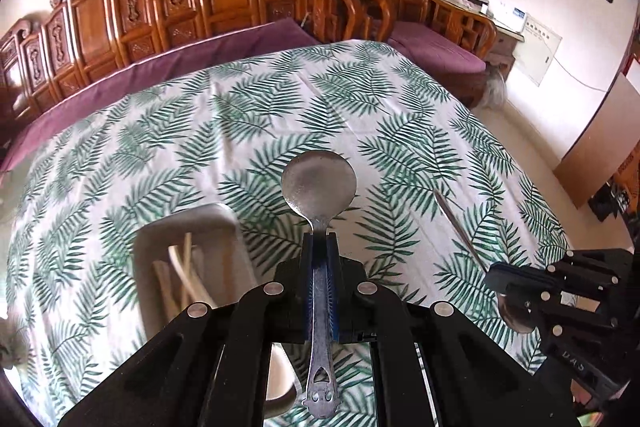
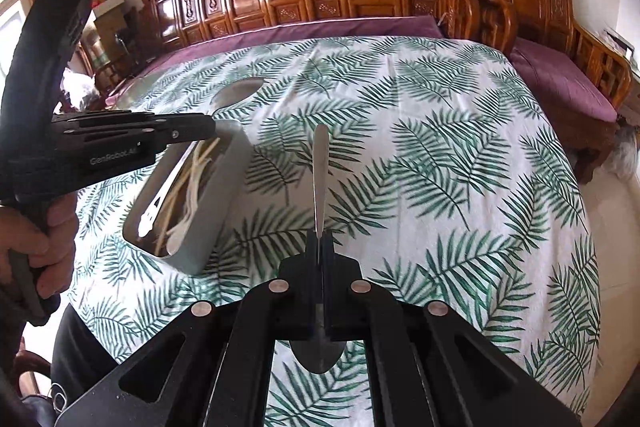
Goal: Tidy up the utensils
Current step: 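Carry both held metal spoons over the grey tray with both grippers, then lower the metal spoon into the grey tray and open the left gripper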
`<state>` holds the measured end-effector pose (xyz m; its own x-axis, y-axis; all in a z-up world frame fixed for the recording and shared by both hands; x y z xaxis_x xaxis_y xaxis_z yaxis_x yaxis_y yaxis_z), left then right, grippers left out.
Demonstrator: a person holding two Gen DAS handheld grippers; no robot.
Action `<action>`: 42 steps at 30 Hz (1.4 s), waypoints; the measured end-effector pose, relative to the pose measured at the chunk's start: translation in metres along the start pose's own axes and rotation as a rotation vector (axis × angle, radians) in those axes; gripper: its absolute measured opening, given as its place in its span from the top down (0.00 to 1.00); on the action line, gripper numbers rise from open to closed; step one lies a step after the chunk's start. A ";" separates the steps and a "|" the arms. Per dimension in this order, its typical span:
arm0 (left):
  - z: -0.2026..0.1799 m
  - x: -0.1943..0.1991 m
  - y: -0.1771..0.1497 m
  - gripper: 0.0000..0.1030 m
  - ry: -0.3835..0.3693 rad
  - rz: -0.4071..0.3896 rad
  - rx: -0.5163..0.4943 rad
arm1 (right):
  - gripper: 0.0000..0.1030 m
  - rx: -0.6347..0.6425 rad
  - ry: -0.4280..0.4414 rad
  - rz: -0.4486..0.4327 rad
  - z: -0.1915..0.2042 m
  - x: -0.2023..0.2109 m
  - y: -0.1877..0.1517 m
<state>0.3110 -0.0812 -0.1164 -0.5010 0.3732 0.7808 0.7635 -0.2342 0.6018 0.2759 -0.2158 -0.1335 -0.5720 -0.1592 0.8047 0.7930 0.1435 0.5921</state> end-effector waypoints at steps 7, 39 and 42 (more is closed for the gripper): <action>0.029 0.017 -0.014 0.95 0.025 -0.014 0.039 | 0.97 0.035 0.017 -0.002 0.026 0.000 0.007; 0.122 0.038 -0.070 0.95 0.087 -0.031 0.191 | 0.97 0.169 0.114 0.015 0.129 -0.033 0.048; 0.134 0.055 -0.080 0.95 0.113 -0.052 0.198 | 0.97 0.178 0.137 0.025 0.146 -0.043 0.051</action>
<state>0.2771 0.0779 -0.1439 -0.5759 0.2752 0.7698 0.7948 -0.0319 0.6060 0.3104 -0.0587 -0.1315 -0.5091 -0.2833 0.8127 0.7501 0.3171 0.5804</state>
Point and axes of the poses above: each gripper's, at about its wrist camera, not at the fingertips, and x roughly against the way its jaws point, z to its left, y to its top, the point moved 1 cm from there along -x, roughly the way its jaws point, and after that the axes turned 9 degrees about -y, right-handed, at the moved point
